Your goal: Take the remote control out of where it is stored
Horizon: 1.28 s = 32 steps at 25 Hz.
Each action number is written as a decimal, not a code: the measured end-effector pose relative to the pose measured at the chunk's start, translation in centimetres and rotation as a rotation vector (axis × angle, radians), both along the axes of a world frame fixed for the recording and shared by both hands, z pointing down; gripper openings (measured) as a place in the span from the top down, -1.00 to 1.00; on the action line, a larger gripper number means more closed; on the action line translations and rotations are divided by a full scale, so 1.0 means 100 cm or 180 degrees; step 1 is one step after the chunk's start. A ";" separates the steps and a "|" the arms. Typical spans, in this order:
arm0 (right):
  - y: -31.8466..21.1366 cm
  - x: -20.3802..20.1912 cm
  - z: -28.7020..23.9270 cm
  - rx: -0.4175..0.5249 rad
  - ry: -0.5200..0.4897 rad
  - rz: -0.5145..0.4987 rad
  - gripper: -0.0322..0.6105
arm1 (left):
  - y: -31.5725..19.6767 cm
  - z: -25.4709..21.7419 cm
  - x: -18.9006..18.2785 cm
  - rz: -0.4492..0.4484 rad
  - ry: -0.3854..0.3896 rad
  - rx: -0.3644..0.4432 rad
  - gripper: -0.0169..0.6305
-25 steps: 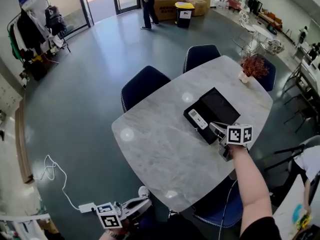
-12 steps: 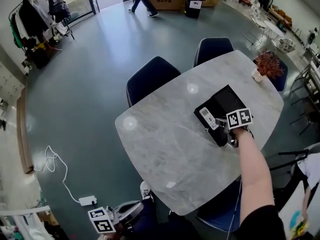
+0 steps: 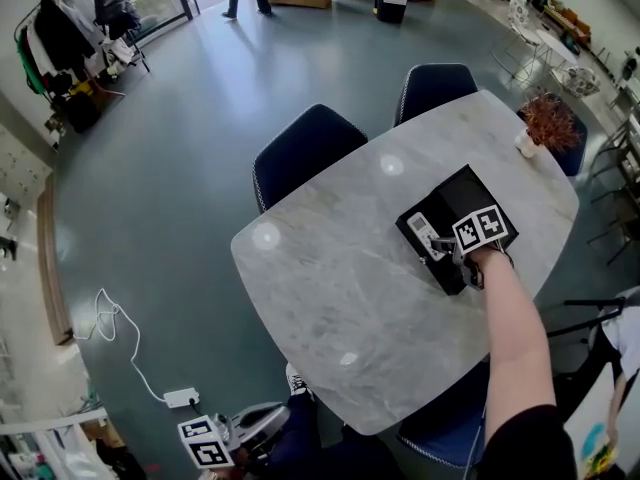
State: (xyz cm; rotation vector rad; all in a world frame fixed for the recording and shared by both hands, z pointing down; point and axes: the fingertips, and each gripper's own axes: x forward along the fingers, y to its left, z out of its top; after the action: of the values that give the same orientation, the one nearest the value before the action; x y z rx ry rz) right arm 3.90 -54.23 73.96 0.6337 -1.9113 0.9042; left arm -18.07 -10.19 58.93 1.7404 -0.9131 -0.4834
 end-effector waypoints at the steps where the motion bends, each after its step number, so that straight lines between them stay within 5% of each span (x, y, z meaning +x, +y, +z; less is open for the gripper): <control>1: 0.001 -0.001 0.001 -0.0031 -0.0008 -0.0021 0.37 | 0.000 0.001 -0.001 -0.0006 0.0000 -0.0011 0.93; 15: 0.005 -0.009 0.020 -0.0036 0.0209 -0.0420 0.33 | -0.003 0.010 0.003 -0.0051 0.0030 -0.0098 0.93; 22: 0.013 -0.024 0.017 0.0386 0.0514 -0.1031 0.53 | -0.007 0.007 0.005 -0.0012 0.0017 -0.0083 0.93; 32: 0.013 -0.021 0.022 0.0314 0.0338 -0.0687 0.54 | -0.002 0.004 0.005 -0.0024 -0.0031 -0.0065 0.93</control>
State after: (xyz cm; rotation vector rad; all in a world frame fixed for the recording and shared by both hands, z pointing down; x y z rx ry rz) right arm 1.77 -52.98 76.15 0.5108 -1.8948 0.6312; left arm -17.53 -10.44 59.37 1.7226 -0.9286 -0.4694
